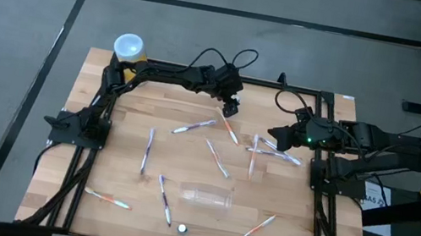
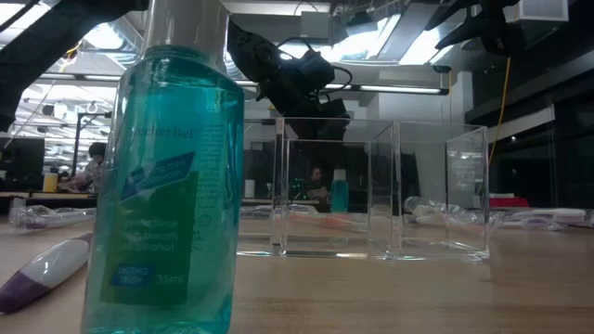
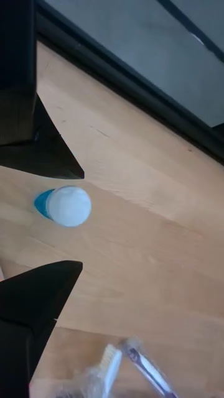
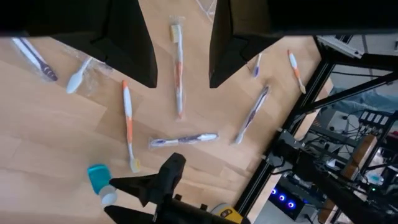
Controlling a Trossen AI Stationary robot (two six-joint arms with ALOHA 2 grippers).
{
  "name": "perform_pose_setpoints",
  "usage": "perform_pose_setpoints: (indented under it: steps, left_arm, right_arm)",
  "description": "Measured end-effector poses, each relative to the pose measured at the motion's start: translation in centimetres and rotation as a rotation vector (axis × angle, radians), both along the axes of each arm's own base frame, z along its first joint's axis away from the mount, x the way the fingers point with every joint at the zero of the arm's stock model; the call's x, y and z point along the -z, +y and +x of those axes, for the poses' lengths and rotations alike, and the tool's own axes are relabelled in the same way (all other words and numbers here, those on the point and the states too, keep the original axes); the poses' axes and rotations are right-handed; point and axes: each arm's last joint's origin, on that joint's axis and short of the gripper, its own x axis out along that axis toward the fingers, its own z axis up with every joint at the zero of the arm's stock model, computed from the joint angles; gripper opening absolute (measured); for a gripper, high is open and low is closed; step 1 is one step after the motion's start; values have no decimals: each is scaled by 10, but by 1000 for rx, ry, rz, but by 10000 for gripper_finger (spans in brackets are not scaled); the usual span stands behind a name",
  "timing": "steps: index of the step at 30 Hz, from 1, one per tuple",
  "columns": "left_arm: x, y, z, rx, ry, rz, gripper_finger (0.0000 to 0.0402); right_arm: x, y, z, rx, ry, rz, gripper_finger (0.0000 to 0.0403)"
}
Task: Pick & Place toothbrushing station
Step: Put the blue mouthwash into the middle section of the transparent organizer
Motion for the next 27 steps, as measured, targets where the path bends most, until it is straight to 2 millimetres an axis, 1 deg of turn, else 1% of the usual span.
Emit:
perform_pose_setpoints:
  steps: [5, 10, 14, 19, 22, 24, 27]
  left_arm:
    - [0, 4, -2, -9, 13, 22, 222]
    - [-1, 12, -5, -39, -1, 24, 221]
    - [5, 16, -6, -44, 1, -2, 221]
    - [10, 15, -5, -33, 11, -20, 221]
    - [9, 13, -3, -24, 2, -18, 220]
    - [8, 12, -2, 0, -14, -30, 210]
    - [8, 11, -1, 28, -36, -55, 177]
  right_arm:
    - [0, 0, 0, -7, 0, 5, 149]
    - [-1, 1, 1, -19, -11, 14, 149]
    - [-2, 1, 1, -25, -20, 18, 149]
    - [-2, 1, 2, -25, -24, 21, 149]
    - [-2, 1, 2, -24, -29, 22, 149]
    - [-2, 1, 2, -24, -31, 22, 149]
    - [-2, 1, 2, -24, -31, 22, 149]
